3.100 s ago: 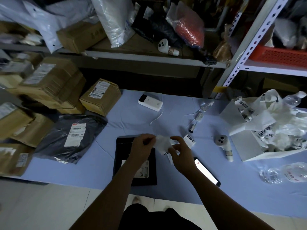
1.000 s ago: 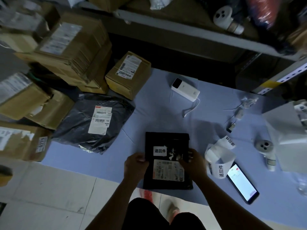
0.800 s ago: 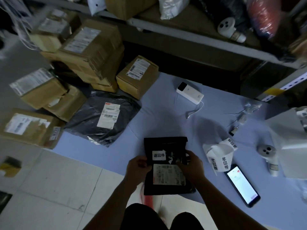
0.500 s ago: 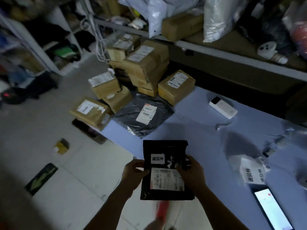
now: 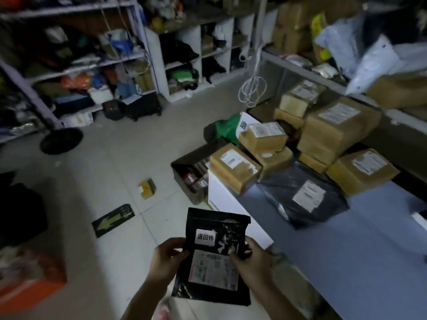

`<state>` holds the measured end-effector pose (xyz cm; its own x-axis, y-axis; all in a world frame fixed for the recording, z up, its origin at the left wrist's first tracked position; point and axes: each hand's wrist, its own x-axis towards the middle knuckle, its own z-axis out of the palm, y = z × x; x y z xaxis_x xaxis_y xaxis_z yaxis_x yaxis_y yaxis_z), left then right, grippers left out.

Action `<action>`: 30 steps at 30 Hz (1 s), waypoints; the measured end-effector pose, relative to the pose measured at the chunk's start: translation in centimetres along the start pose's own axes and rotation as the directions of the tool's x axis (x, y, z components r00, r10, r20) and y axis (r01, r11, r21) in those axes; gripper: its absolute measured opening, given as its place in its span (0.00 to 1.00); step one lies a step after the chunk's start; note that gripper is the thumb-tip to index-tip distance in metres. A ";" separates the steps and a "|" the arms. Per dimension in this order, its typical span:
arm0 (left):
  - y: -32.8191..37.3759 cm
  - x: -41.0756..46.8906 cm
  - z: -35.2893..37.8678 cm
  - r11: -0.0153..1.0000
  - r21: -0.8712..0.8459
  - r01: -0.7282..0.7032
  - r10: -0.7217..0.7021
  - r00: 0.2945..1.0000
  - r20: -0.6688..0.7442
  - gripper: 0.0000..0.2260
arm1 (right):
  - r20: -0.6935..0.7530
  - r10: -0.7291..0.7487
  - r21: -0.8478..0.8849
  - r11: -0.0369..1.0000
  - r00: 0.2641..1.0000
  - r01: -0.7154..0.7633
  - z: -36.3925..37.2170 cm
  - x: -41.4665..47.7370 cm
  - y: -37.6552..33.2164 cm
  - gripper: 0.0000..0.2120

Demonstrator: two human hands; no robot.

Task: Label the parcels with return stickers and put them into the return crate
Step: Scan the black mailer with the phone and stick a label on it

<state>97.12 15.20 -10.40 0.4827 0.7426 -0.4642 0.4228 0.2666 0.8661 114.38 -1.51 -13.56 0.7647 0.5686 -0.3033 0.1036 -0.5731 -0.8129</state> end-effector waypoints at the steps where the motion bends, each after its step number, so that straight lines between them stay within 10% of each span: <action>1: 0.0 1.7 -2.3 1.000 -0.003 0.002 -0.002 1.000 -0.003 0.13 | 0.018 0.012 -0.021 1.000 1.000 -0.012 2.2 1.1 -1.5 0.15; 13: 6.7 24.9 -20.1 0.994 0.092 -0.063 0.061 0.998 0.028 0.20 | 0.038 0.108 0.037 0.993 0.993 -0.110 19.9 18.3 -17.6 0.20; 30: 17.1 70.5 -10.3 0.895 0.419 -0.153 0.074 0.977 0.198 0.18 | -0.173 0.452 0.234 0.882 0.875 -0.409 27.4 58.9 -17.5 0.22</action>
<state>130.49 78.43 -26.42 0.6547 0.6242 -0.4263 0.6262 -0.1321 0.7684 140.14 58.16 -30.85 0.8258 0.1367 -0.5472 -0.3704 -0.6001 -0.7090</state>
